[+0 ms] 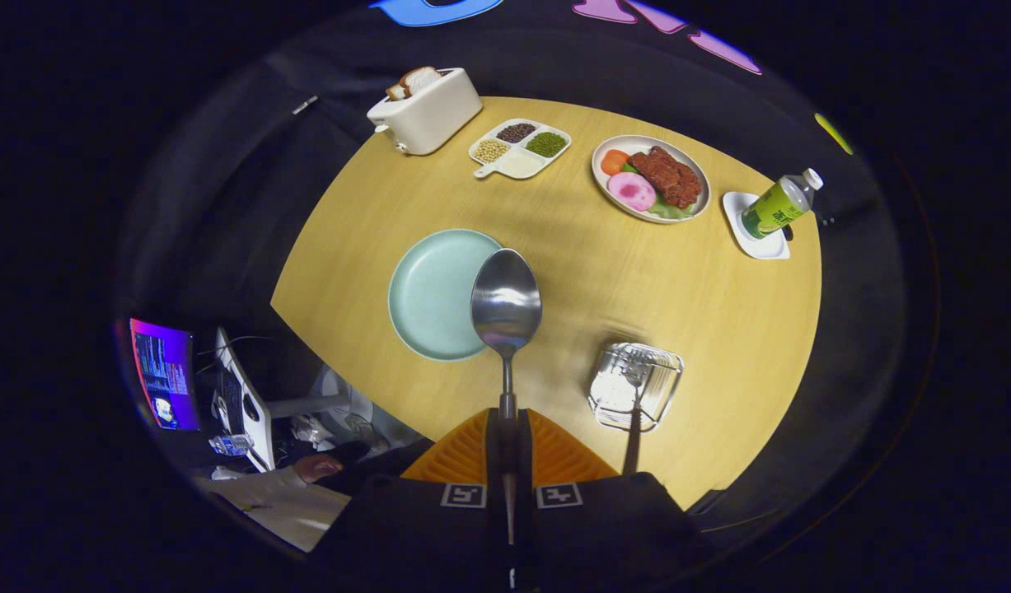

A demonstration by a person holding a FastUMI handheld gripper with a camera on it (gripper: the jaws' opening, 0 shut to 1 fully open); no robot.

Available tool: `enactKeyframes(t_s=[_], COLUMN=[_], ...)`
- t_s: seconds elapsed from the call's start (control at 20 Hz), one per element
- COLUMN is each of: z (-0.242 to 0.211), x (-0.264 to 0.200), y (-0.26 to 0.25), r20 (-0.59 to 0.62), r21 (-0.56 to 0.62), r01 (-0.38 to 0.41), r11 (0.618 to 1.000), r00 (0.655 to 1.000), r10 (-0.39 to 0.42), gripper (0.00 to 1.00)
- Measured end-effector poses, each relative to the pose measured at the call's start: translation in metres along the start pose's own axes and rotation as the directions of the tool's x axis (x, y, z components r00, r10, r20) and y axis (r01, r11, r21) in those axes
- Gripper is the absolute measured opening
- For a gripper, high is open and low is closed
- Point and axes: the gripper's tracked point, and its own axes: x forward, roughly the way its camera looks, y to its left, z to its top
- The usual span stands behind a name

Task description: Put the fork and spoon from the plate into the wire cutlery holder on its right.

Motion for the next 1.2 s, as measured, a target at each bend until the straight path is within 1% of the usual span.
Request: enactKeyframes(t_s=[0.1, 0.25, 0.35, 0.45, 0.5, 0.6, 0.65, 0.7, 0.9, 1.05, 1.15, 1.2], z=[-0.02, -0.047, -0.056, -0.065, -0.069, -0.072, -0.072, -0.07, -0.061, -0.06, -0.06, -0.057], x=[-0.002, 0.007, 0.018, 0.028, 0.035, 0.047, 0.051, 0.053, 0.056, 0.06, 0.058, 0.057], y=[-0.025, -0.06, -0.073, -0.085, -0.09, -0.088, -0.085, -0.087, -0.09, -0.092, -0.091, -0.091], r20=[-0.066, -0.186, -0.246, -0.311, -0.338, -0.387, -0.406, -0.422, -0.451, -0.476, -0.483, -0.474], r21=[0.002, 0.006, 0.021, 0.012, 0.027, 0.089, 0.121, 0.142, 0.179, 0.182, 0.179, 0.176], r01=[0.027, 0.06, 0.065, 0.073, 0.084, 0.073, 0.064, 0.071, 0.085, 0.094, 0.097, 0.093], r11=[1.0, 0.998, 0.998, 0.997, 0.996, 0.993, 0.991, 0.987, 0.98, 0.979, 0.979, 0.98], r00=[0.997, 0.981, 0.968, 0.948, 0.939, 0.922, 0.914, 0.907, 0.893, 0.88, 0.875, 0.88], r10=[-0.027, -0.058, -0.058, -0.066, -0.07, -0.033, -0.009, -0.005, 0.005, 0.003, 0.001, 0.001], gripper=[0.07, 0.07, 0.07, 0.07, 0.07, 0.07, 0.07, 0.07, 0.07, 0.11, 0.15, 0.23])
